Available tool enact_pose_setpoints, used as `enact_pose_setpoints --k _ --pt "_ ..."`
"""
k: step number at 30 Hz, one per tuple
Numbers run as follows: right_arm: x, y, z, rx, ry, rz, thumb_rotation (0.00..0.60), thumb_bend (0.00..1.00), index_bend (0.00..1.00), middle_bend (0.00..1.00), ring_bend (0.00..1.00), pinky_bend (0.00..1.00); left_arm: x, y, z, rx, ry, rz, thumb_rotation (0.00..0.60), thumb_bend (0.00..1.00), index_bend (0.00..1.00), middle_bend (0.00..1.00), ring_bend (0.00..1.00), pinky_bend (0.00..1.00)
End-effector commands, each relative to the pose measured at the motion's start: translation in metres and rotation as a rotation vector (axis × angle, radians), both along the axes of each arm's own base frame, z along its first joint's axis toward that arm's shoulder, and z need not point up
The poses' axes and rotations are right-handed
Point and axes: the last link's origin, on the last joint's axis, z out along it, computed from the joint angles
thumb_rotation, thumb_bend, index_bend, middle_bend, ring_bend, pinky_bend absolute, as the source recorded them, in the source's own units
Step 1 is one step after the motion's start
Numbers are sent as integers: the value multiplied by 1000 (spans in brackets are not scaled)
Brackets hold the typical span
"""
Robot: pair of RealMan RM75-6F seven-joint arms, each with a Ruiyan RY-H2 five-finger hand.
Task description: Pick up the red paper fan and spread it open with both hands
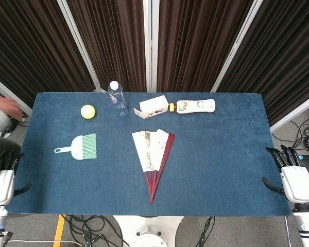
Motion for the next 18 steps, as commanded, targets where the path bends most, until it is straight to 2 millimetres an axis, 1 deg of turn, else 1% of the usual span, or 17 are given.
enact_pose_setpoints --k 1,5,9,11,13,15,18 --pt "1 0 0 0 -3 7 600 145 135 169 7 11 -1 -2 5 9 11 7 600 0 171 99 0 162" --pt "1 1 0 6 -11 13 600 146 135 170 7 11 -3 -5 13 17 25 18 600 0 171 99 0 162" --pt "2 2 -2 34 -15 20 600 145 135 172 7 11 -1 -8 12 12 11 17 600 0 171 99 0 162" --pt "6 -1 -5 60 -17 44 600 145 135 173 6 11 0 -10 12 11 6 18 600 0 171 99 0 162" --pt "14 -7 -9 92 -16 85 600 144 135 176 7 11 0 -10 11 12 -1 19 600 0 171 99 0 161" --pt "28 -19 -16 136 -20 149 600 143 143 194 7 11 0 -9 11 9 -3 17 600 0 171 99 0 162" --pt "48 -44 -35 221 -28 227 600 144 188 254 10 11 2 -9 11 12 -5 5 600 0 171 99 0 162"
